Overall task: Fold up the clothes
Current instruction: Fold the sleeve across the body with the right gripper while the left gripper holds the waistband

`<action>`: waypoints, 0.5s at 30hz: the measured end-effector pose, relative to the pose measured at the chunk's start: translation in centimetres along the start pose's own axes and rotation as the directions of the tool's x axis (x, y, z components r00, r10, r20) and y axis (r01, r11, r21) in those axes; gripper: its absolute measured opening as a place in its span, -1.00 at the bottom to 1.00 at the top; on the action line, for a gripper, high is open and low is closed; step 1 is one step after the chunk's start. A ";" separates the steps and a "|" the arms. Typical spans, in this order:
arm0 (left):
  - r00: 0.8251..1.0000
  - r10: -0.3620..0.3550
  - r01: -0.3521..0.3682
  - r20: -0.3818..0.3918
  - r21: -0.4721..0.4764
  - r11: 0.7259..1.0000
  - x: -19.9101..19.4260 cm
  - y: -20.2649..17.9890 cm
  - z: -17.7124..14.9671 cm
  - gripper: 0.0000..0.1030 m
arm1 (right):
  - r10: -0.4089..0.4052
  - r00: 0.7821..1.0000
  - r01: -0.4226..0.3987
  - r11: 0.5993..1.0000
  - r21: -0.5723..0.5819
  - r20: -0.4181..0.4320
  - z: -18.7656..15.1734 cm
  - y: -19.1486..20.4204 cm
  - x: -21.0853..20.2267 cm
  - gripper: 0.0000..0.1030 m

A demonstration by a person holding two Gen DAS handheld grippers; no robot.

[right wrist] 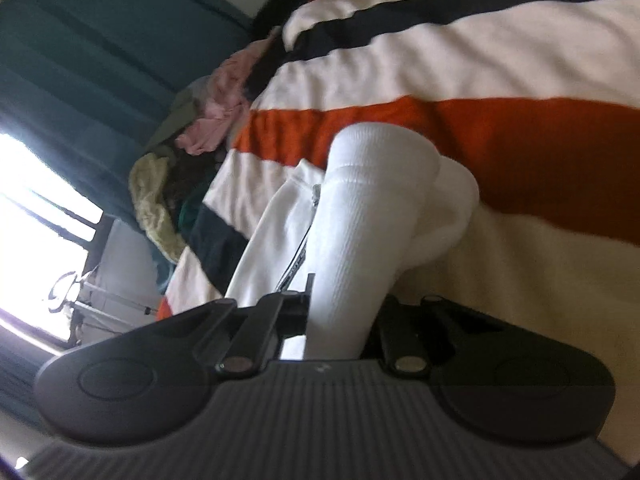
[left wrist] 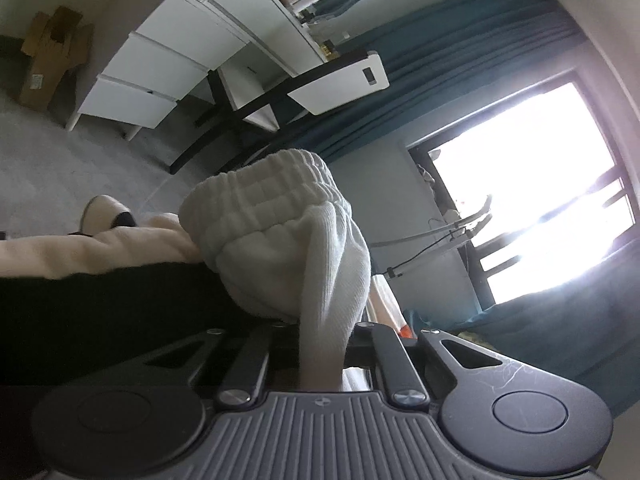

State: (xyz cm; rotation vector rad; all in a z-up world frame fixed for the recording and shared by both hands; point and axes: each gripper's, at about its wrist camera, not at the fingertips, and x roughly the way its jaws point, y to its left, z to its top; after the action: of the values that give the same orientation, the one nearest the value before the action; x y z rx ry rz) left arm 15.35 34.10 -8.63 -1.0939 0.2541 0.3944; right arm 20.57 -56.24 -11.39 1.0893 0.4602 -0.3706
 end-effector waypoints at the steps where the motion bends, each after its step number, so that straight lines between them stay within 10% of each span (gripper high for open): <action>1: 1.000 0.018 -0.018 -0.010 0.007 1.000 -0.4 0.2 0.1 -0.80 | -0.001 1.000 0.001 1.000 0.022 0.004 0.2 -0.8 -0.7 -0.80; 7: 0.978 0.187 -0.164 -0.097 0.201 0.966 -1.4 0.2 -0.3 -0.76 | -0.034 0.999 0.035 0.989 0.141 -0.007 0.6 -5.3 -3.7 -0.79; 15: 0.942 0.282 -0.186 -0.180 0.418 0.889 -2.2 -1.1 -2.3 -0.43 | 0.027 0.999 -0.022 0.970 0.244 -0.018 -0.3 -6.9 -2.8 -0.70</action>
State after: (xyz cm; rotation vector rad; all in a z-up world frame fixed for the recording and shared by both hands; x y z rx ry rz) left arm 13.78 31.17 -7.90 -0.7068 0.6570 0.4064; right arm 14.69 -58.65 -15.29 1.3376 0.4272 -0.4012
